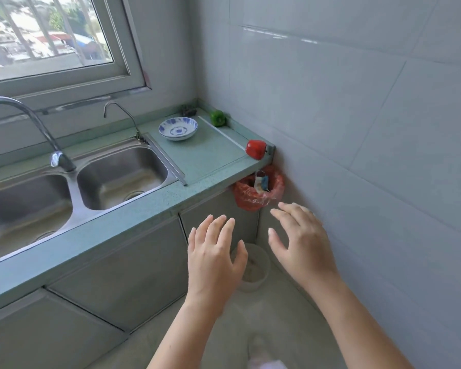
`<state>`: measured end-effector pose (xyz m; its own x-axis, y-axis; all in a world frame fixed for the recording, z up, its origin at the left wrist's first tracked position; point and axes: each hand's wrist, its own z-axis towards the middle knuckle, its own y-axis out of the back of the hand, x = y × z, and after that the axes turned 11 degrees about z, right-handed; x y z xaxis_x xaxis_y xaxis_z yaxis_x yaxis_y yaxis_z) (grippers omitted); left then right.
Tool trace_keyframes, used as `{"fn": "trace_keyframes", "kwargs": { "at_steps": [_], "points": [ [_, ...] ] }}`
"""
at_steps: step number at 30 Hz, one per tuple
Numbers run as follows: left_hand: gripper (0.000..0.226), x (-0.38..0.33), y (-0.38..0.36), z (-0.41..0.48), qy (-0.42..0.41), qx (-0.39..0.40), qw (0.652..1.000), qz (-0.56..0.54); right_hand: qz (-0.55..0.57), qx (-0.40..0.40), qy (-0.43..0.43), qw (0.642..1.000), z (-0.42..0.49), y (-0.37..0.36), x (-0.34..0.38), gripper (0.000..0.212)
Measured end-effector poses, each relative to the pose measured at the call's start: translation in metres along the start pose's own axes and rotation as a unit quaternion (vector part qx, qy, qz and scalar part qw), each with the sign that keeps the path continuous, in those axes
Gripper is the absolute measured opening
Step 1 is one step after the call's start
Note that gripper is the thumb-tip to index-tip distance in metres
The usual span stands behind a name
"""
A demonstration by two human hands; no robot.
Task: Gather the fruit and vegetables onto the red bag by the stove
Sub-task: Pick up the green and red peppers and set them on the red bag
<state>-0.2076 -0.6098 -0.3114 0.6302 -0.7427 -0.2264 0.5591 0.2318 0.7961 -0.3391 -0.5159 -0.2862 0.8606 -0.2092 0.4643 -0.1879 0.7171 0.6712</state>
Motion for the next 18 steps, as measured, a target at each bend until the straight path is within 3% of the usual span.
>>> {"fn": "trace_keyframes", "kwargs": {
  "at_steps": [18],
  "points": [
    [0.041, 0.071, -0.151, 0.239, 0.016, 0.006, 1.0, -0.006, 0.018, 0.065, -0.007, 0.998, 0.237, -0.152, -0.114, 0.045]
  ]
}}
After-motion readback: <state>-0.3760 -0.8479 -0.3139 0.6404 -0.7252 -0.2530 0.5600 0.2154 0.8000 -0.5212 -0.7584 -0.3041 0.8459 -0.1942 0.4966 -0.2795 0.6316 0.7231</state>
